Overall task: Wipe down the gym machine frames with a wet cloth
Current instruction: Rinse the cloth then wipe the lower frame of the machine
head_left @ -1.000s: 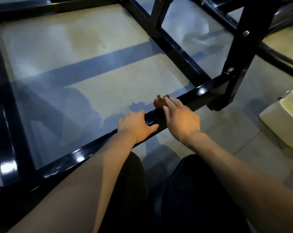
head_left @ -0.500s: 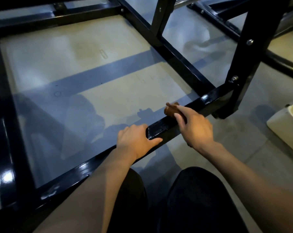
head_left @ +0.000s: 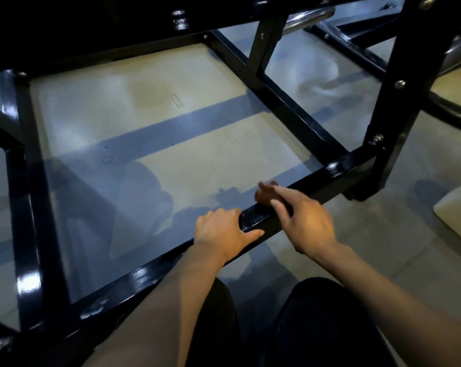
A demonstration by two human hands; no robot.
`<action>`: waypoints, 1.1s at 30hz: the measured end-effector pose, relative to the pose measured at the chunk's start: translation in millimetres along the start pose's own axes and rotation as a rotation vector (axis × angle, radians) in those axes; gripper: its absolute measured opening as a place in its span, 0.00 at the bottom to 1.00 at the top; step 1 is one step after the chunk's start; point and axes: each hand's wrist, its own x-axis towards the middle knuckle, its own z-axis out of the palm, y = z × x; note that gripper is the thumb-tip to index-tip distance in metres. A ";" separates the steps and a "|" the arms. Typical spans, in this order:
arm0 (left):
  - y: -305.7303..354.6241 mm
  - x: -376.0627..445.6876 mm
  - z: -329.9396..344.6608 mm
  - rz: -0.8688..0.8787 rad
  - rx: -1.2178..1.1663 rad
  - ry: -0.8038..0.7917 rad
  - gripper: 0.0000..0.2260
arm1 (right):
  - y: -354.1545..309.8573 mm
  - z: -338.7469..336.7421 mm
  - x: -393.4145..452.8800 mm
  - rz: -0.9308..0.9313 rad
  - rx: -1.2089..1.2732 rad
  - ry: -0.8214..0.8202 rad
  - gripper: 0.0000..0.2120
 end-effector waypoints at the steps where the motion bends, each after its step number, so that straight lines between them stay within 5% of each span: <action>1: -0.3 -0.4 0.5 -0.007 -0.004 -0.001 0.26 | 2.3 -5.3 2.3 -0.046 -0.041 -0.032 0.17; 3: -1.1 -0.1 2.6 -0.012 0.007 0.002 0.28 | 27.1 -18.3 25.2 0.006 -0.156 -0.060 0.18; 8: -2.5 0.2 4.7 0.039 0.072 0.029 0.29 | 87.7 -51.0 72.6 0.479 -0.197 0.124 0.21; 11: -2.5 2.0 3.6 0.060 0.103 0.033 0.28 | 47.3 -24.7 50.6 0.374 -0.134 0.127 0.19; 17: -1.6 5.1 5.2 0.081 0.125 0.090 0.26 | 3.2 -4.0 3.4 -0.137 -0.050 -0.079 0.18; 24: -0.4 5.5 15.6 0.105 0.184 0.142 0.26 | 74.4 -38.3 66.0 0.426 -0.088 0.162 0.19; 31: 3.2 5.3 14.7 0.123 0.171 0.169 0.26 | 19.0 -1.3 0.9 -0.036 0.040 -0.099 0.20; 33: 3.7 6.8 13.0 0.123 0.152 0.149 0.26 | 53.8 -17.9 24.6 0.048 0.032 -0.034 0.20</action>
